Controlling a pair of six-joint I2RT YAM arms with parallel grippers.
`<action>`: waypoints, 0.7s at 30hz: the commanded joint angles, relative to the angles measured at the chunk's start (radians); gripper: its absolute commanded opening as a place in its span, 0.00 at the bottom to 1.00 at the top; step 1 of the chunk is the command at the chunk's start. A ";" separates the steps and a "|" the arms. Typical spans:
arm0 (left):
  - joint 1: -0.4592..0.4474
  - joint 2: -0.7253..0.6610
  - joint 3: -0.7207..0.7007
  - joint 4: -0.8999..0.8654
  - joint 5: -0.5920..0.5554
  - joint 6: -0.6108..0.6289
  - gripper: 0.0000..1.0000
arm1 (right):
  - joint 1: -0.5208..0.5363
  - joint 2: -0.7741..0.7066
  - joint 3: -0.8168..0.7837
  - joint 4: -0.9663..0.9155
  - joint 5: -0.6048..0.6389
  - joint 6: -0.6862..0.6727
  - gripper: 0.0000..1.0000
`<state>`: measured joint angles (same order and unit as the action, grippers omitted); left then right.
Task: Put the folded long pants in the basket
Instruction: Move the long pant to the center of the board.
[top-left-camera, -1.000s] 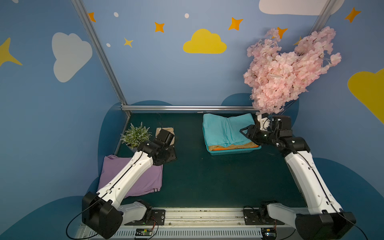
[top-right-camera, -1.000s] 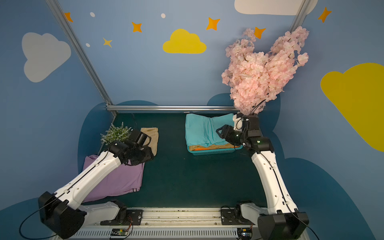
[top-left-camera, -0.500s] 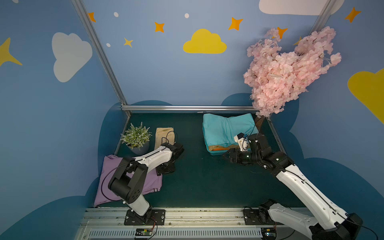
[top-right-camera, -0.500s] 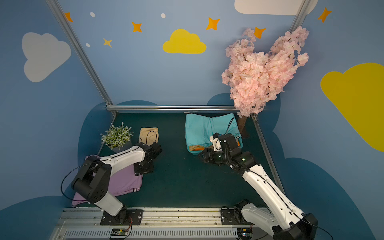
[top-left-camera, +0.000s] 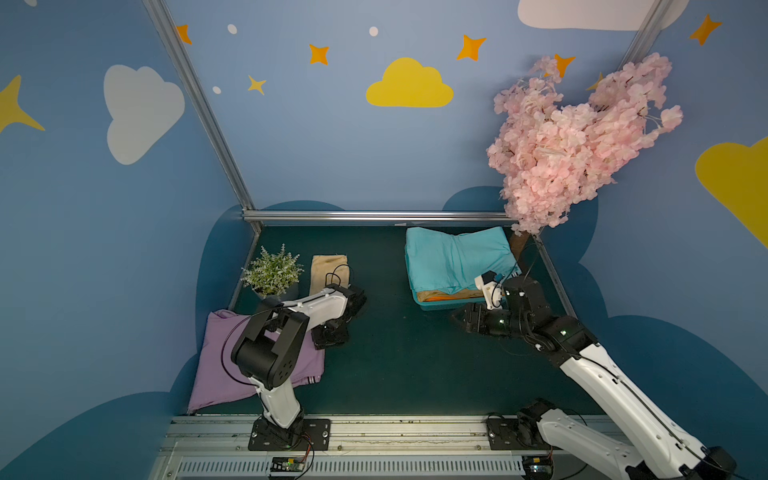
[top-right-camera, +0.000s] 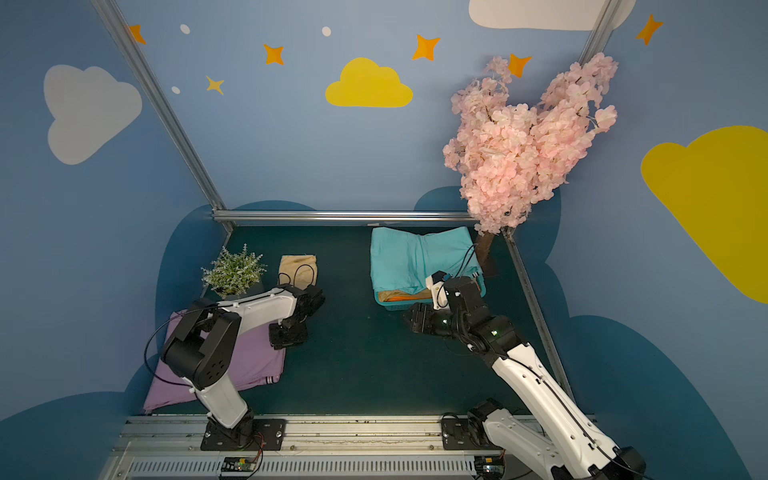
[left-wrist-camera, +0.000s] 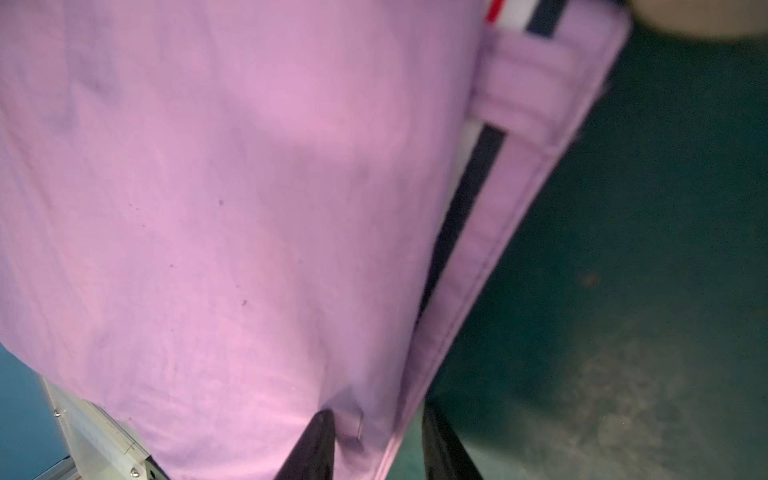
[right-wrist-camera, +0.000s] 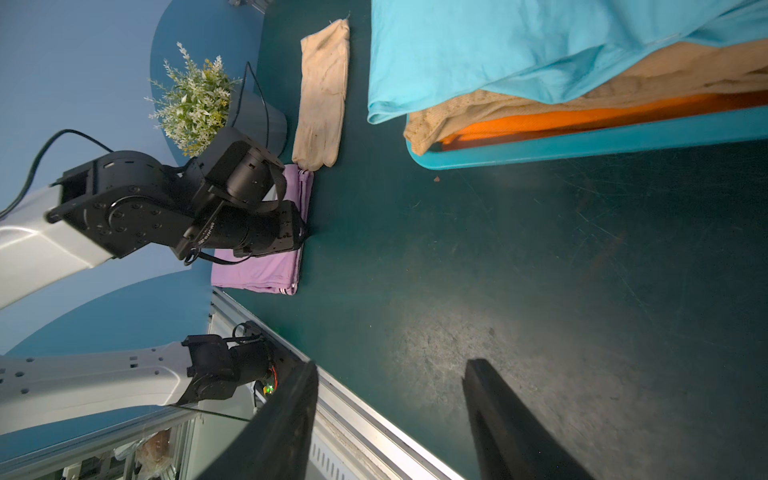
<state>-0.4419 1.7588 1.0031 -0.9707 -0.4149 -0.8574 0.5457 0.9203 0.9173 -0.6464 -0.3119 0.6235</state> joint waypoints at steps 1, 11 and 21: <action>0.041 -0.004 -0.049 0.023 -0.005 0.023 0.32 | -0.008 -0.026 -0.016 0.036 0.032 -0.025 0.61; -0.040 -0.092 -0.046 0.046 0.140 0.040 0.03 | -0.023 -0.020 -0.026 0.037 0.033 -0.023 0.62; -0.477 0.006 0.339 0.127 0.363 -0.124 0.02 | -0.060 -0.096 -0.227 0.010 0.054 -0.031 0.62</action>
<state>-0.8631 1.7092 1.2427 -0.9234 -0.1825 -0.9249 0.5045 0.8516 0.7143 -0.6289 -0.2615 0.6044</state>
